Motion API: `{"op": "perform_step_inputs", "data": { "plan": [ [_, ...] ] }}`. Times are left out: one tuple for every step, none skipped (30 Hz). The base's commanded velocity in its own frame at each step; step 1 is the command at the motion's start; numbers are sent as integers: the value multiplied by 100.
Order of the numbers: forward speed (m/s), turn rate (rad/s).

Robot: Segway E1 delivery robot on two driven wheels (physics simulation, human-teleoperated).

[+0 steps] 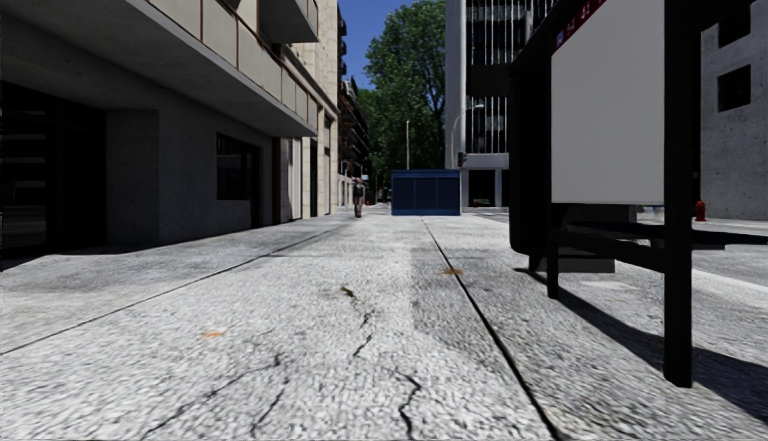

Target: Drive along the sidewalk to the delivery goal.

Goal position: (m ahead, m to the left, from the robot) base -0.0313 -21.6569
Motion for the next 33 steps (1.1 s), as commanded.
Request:
{"op": "perform_step_inputs", "data": {
  "plan": [
    [200, -20],
    [200, -20],
    [200, -20],
    [200, -20],
    [200, -20],
    [200, -3],
    [200, 0],
    [200, 0],
    [200, 0],
    [200, 0],
    [200, 0],
    [200, 0],
    [200, 0],
    [200, 0],
    [200, 0],
    [200, 0],
    [200, 0],
    [200, 0],
    [200, 0],
    [200, 0],
    [200, 0],
    [200, 0],
    [200, 0],
    [200, 0],
    [200, 0],
    [200, 0],
    [200, 0],
    [200, 0],
    [200, 0],
    [200, 0],
    [200, 0],
    [200, 0],
    [200, 0]
  ]
}}
